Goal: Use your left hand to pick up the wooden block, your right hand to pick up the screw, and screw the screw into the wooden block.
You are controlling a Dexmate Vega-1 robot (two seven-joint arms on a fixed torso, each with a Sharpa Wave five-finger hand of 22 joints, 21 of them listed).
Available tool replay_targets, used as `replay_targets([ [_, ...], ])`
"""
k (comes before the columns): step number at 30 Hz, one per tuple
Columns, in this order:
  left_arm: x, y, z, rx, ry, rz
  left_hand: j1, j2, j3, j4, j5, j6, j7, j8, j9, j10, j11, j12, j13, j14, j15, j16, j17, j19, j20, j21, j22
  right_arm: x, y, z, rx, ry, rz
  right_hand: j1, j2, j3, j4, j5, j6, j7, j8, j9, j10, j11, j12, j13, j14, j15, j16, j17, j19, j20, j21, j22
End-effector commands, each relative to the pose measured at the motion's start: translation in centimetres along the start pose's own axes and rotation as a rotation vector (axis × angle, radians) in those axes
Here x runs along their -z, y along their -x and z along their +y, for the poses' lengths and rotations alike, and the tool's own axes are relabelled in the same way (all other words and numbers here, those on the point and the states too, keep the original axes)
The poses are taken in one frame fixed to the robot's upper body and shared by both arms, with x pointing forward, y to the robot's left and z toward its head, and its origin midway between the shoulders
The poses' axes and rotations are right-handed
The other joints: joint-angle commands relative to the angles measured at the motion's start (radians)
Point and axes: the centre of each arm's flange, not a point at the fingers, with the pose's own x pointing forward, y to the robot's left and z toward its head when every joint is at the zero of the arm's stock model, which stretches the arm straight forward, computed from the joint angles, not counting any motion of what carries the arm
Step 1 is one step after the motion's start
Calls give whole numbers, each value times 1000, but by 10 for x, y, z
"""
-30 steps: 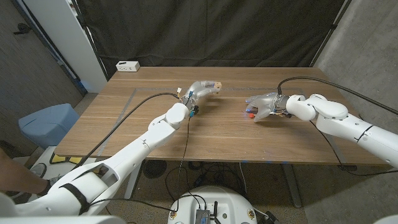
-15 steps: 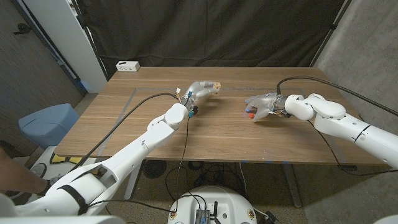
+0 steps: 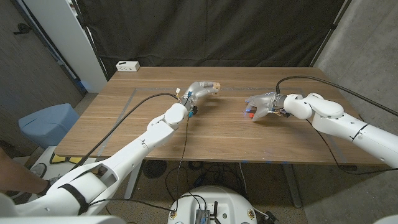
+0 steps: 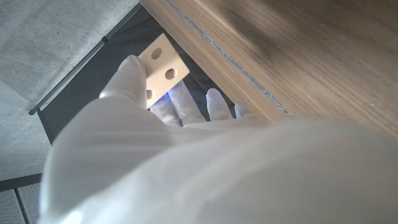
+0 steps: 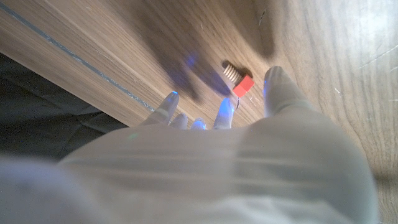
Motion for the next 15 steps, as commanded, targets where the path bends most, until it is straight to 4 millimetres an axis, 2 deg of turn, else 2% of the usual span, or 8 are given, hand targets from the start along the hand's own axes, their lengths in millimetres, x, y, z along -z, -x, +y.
replay_targets([
  [1,0,-5,1,8,0,-4,4,12,-2,2,3,7,2,4,5,11,3,-4,6,9,-83,5,-1,-2,2,4,6,1,-3,-1,13,0,3,8,1,9,-3,5,30,3,17,4,15,-4,6,6,13,-13,9,4,13,-5,7,3],
  [3,0,-5,1,9,0,-2,4,12,-2,2,3,7,1,4,5,11,3,-4,7,9,-81,5,-1,-2,2,4,6,1,-3,-1,16,1,4,10,1,10,-4,6,46,8,25,5,22,3,8,6,15,-14,10,4,16,-7,7,3],
  [15,1,-6,-1,9,0,4,5,14,-4,2,3,8,2,4,5,12,3,-7,8,11,-80,5,-1,-2,1,4,6,2,-5,1,29,5,-3,24,7,20,-6,7,106,13,60,13,58,-2,14,6,39,-31,16,5,40,-26,10,3],
])
